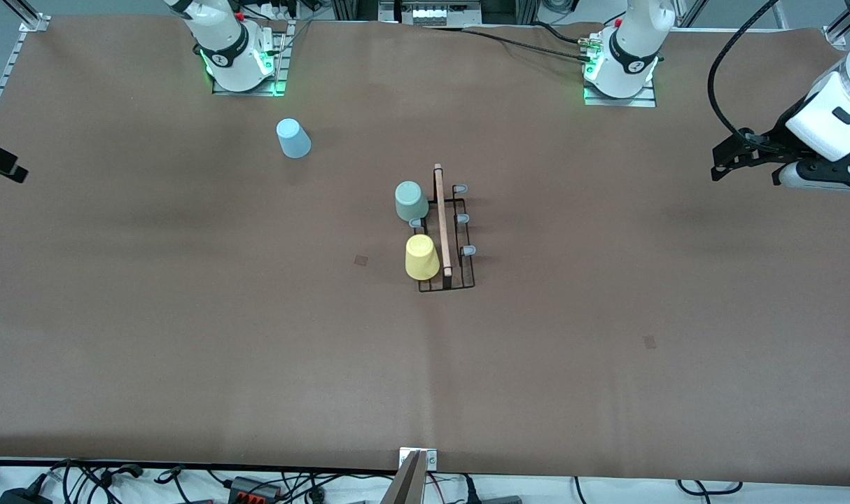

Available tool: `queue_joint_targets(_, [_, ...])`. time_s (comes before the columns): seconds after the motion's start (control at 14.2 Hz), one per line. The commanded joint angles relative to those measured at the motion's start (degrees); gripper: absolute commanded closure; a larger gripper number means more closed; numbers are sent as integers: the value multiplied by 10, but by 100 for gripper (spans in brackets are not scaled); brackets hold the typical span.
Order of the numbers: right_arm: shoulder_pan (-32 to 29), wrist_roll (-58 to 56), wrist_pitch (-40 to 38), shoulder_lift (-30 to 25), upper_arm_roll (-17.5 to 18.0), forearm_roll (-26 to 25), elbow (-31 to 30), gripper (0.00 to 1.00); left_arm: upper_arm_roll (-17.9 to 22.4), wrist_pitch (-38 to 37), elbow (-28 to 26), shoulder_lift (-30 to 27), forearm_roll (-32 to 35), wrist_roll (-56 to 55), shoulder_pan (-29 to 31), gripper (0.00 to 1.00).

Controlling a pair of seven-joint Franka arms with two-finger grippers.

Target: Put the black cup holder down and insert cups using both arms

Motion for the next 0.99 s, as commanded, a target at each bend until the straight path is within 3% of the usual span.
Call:
queue_joint_targets(0.0, [15, 2, -19, 21, 6, 18, 24, 0, -1, -10, 15, 8, 12, 2, 0, 0])
queue_joint_targets(0.92, [47, 0, -29, 12, 11, 8, 24, 0, -1, -10, 15, 8, 12, 2, 0, 0])
